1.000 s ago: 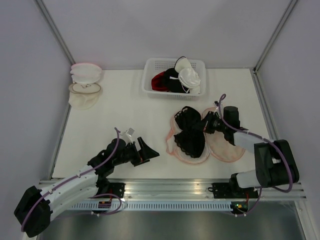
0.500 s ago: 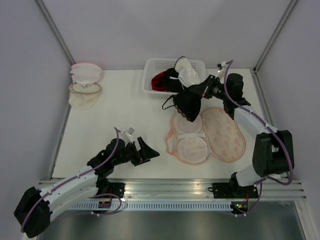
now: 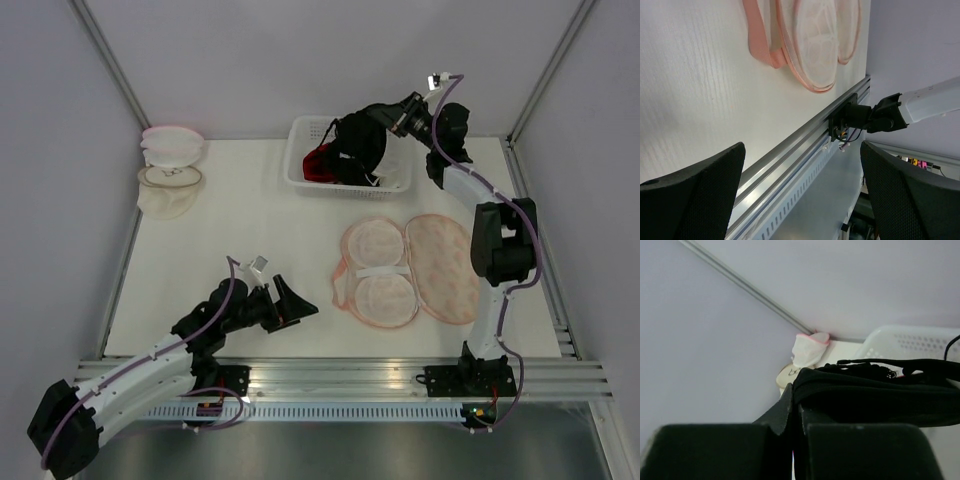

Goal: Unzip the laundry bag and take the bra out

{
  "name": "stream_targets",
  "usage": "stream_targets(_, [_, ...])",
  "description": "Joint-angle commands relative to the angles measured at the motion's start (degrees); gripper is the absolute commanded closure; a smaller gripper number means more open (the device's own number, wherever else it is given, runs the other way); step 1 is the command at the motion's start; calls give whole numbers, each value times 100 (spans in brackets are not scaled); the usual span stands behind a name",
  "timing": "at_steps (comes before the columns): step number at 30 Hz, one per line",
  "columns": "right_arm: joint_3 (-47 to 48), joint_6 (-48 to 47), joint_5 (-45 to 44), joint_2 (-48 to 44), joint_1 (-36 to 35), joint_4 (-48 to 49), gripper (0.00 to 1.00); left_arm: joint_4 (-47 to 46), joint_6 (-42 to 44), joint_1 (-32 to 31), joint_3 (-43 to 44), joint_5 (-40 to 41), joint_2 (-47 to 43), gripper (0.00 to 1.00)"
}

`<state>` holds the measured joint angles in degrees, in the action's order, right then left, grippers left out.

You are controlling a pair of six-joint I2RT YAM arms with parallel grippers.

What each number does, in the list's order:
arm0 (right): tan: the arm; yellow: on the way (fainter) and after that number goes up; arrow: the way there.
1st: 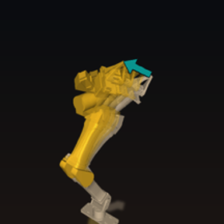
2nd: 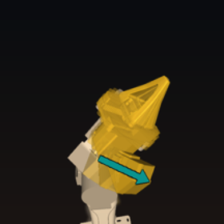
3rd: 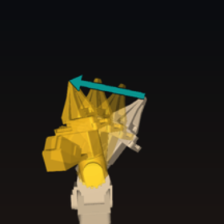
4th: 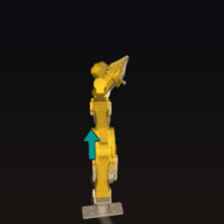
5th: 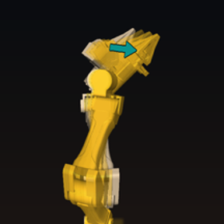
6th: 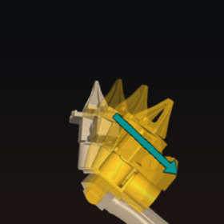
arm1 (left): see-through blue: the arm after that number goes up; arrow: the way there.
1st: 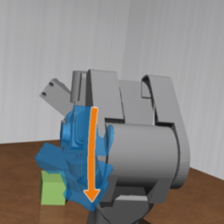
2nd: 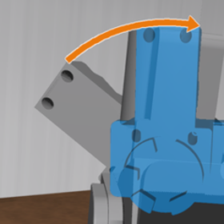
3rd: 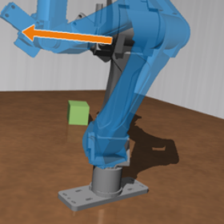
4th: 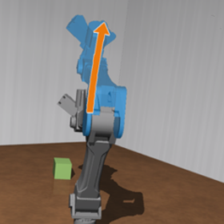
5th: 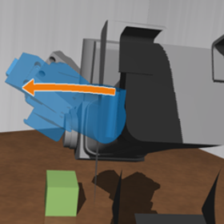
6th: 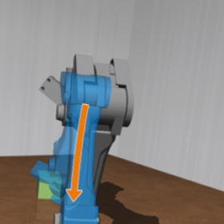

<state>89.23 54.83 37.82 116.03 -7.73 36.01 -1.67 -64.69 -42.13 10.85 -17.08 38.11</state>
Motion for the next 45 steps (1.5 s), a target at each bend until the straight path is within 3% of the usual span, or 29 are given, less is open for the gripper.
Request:
stream_targets(1, [892, 64, -511, 665, -89, 382, 99, 132, -114, 12, -92, -85, -207, 2])
stream_targets(4, [1902, -356, -942, 1464, -185, -662, 100, 351, -176, 20, -171, -58, -374, 1])
stream_targets(5, [2671, -498, -1039, 1728, -203, -1622, 100, 369, -202, 21, -197, -67, -426, 2])
stream_targets(8, [3485, -1078, -1741, 2476, -273, -3146, 100, 501, -237, 29, -250, -50, -558, 2])
stream_targets(17, [2627, -2106, -3455, 2083, -440, -4620, 100, 589, -150, 56, -145, 3, -603, 2])
stream_targets(19, [2311, -2204, -3562, 1889, -458, -4621, 86, 563, -132, 56, -145, 3, -542, 1])
stream_targets(21, [2143, -2345, -3712, 1608, -449, -4620, 62, 528, -141, 56, -153, -23, -533, 1])
stream_targets(24, [2063, -2529, -3721, 1353, -449, -4620, 41, 510, -176, 56, -206, -50, -585, 1])
stream_targets(30, [2528, -2687, -3545, 1098, -458, -4962, 27, 589, -237, 56, -285, -50, -901, 2])
stream_targets(33, [2652, -2767, -3747, 861, -467, -5279, 26, 721, -237, 56, -268, -15, -1042, 2])
stream_targets(35, [2599, -2794, -4448, 572, -475, -5673, 26, 782, -237, 56, -268, -6, -1112, 2])
stream_targets(37, [2233, -2741, -5027, 116, -484, -5947, 25, 800, -237, 56, -259, 3, -1209, 1])
stream_targets(43, [-35, -2706, -5310, -1570, -458, -5411, 22, 835, -202, 56, -259, 21, -1253, 1])
stream_targets(45, [-649, -2487, -5995, -2090, -440, -5839, 22, 826, -211, 56, -277, 21, -1271, 1])
